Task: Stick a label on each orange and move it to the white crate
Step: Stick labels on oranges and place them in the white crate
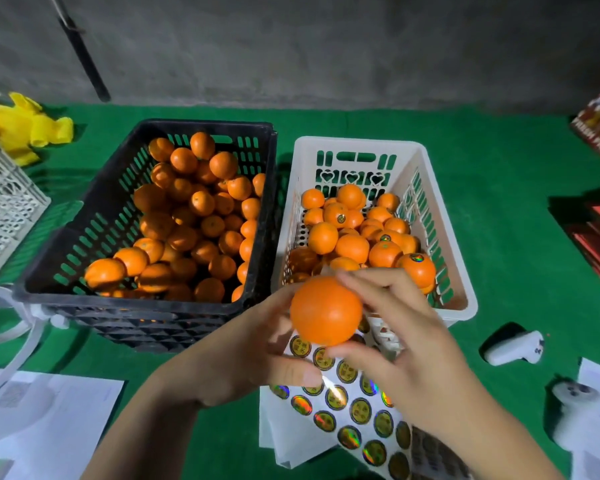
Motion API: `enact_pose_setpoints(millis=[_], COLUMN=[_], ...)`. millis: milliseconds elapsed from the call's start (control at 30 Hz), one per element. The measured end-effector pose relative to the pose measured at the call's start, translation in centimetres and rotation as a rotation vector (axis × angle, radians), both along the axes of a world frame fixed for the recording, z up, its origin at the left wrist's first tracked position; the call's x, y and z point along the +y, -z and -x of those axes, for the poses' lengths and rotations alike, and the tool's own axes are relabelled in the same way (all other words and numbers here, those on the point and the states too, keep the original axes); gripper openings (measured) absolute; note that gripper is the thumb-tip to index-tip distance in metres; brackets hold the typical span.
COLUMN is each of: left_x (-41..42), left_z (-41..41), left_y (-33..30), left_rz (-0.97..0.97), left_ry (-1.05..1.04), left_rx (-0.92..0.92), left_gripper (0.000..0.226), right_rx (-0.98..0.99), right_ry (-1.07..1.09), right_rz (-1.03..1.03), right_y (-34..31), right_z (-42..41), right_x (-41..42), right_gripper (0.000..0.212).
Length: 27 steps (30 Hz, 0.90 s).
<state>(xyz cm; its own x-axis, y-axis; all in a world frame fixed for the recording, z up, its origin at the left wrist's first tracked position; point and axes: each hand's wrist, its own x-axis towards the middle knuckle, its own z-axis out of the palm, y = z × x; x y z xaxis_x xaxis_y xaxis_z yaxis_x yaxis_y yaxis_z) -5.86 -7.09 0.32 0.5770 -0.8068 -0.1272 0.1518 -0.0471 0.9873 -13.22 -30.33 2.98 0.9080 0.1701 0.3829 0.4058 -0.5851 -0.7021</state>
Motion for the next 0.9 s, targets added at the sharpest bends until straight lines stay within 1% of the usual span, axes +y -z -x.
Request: enact_pose_setpoints(millis=[67,133,167,200,267,300,367,433,467,500,533,567,600,633,667,700,733,767,800,867,900], left_x=[0.1,0.3,0.4,0.5,0.6,0.7,0.9,1.0,1.1,1.0,1.0,0.8,0.7,0.5,0.4,0.3,0.2,0.3,0.5,0.9,1.0], left_z=[0.1,0.2,0.2,0.2,0.0,-0.1,-0.5,-0.9,-1.1,-1.4,-1.8,-2.3,-3.0,-3.7,-4.5,-5.3,-6.1,-6.9,-8.0,-11.1,-12.8], left_y=[0.5,1.2,1.4,1.5,1.3,1.3,1.3,1.4,1.3,1.1,1.0,0.8,0.6,0.5,0.4,0.3,0.3,0.5,0.9,2.4,3.3], left_rz=[-0.027,-0.05,-0.032,-0.002,0.031,0.026,0.002,0.003,0.006,0.005,0.001,-0.001,-0.003,-0.011,-0.032,-0.063,-0.081,-0.099,-0.135,-0.318,-0.445], left_ry=[-0.043,-0.12,-0.149,-0.172,-0.213,-0.237,-0.287,-0.342,-0.376,-0.406,-0.429,-0.445,-0.463,-0.483,-0.499,-0.506,-0.489,-0.473,-0.494,-0.661,-0.769], left_rx=[0.044,0.052,0.052,0.048,0.029,0.016,-0.016,-0.041,-0.049,-0.063,-0.084,-0.11,-0.134,-0.158,-0.191,-0.224,-0.249,-0.295,-0.382,-0.635,-0.726], left_gripper=[0.072,0.066,0.065,0.067,0.072,0.074,0.072,0.065,0.061,0.058,0.055,0.052,0.05,0.047,0.044,0.04,0.036,0.034,0.033,0.032,0.03], right_rx=[-0.054,-0.127,-0.121,-0.066,0.121,0.144,0.122,0.1,0.094,0.095,0.162,0.227,0.362,0.42,0.495,0.483,0.469,0.417,0.391,0.392,0.402], right_ry=[0.154,0.326,0.397,0.447,0.433,0.38,0.299,0.325,0.348,0.365,0.347,0.295,0.185,0.043,-0.046,-0.066,-0.04,0.009,0.062,0.1,0.093], right_rz=[-0.044,0.05,0.109,0.156,0.195,0.244,0.344,0.381,0.349,0.263,0.06,-0.098,-0.322,-0.373,-0.501,-0.55,-0.669,-0.732,-0.773,-0.785,-0.791], right_y=[0.7,2.3,3.6,5.1,7.8,8.8,10.0,10.0,9.7,9.3,8.8,8.4,7.6,7.4,7.4,8.0,8.4,9.0,9.8,10.5,10.8], right_z=[-1.9,-4.5,-5.8,-7.2,-9.0,-9.5,-9.9,-9.6,-9.5,-9.5,-9.7,-10.0,-10.2,-10.3,-10.2,-10.0,-9.7,-9.7,-9.9,-10.2,-10.3], right_x=[-1.8,-4.1,-5.3,-6.2,-7.0,-7.1,-7.5,-7.6,-7.3,-6.7,-6.1,-5.4,-4.3,-3.6,-2.8,-2.4,-2.1,-2.0,-2.1,-2.2,-2.4], right_gripper=[0.064,0.062,0.064,0.063,0.059,0.06,0.062,0.06,0.06,0.058,0.054,0.045,0.035,0.031,0.025,0.024,0.027,0.03,0.031,0.036,0.044])
